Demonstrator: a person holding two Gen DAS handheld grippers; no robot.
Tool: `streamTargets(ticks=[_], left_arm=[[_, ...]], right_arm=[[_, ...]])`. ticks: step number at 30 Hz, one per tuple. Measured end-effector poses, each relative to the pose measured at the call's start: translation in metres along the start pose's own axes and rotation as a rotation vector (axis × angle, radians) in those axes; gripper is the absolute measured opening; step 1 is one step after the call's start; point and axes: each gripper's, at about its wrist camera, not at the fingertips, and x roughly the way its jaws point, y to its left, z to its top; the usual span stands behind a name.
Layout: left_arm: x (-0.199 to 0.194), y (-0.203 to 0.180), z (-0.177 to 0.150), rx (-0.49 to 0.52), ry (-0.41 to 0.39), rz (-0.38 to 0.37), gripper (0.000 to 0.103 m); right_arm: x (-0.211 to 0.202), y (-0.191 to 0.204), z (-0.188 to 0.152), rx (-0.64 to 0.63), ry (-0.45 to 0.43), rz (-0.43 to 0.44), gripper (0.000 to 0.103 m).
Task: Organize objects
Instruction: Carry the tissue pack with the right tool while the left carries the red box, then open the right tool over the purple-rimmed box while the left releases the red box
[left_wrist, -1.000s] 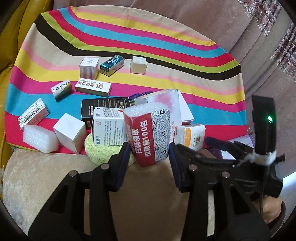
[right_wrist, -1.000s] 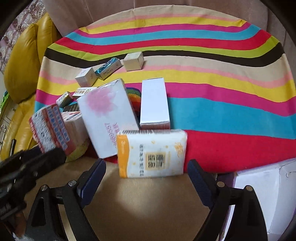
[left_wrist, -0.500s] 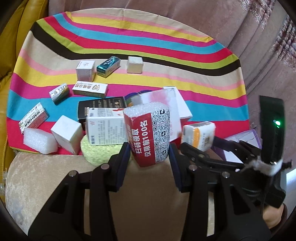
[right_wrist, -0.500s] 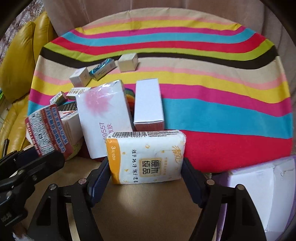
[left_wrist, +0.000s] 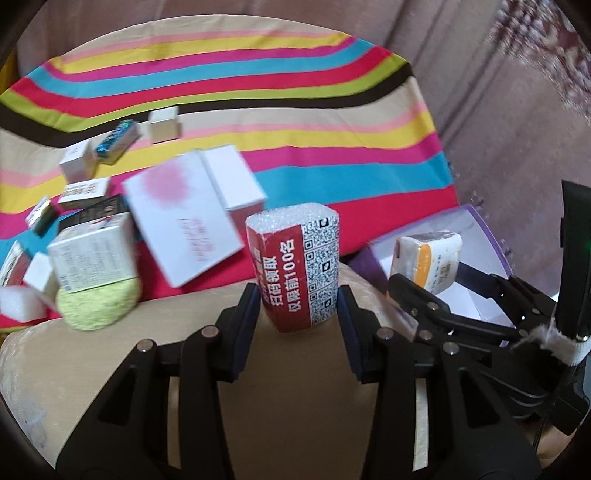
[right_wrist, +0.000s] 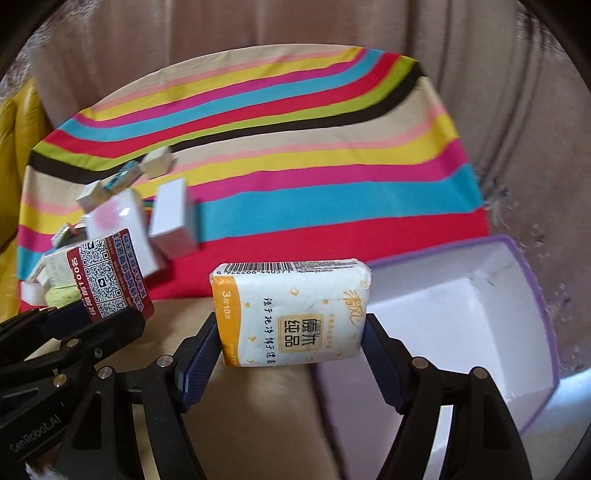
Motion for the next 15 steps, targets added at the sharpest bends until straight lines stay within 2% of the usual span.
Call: streamTargets(ticks=[15], left_arm=[[0.038,-0.07,0.003,0.123,0.092,-0.081,0.047]], right_arm=[[-0.015,-0.083,-0.024,0.132,0.003,-0.164,0.074]])
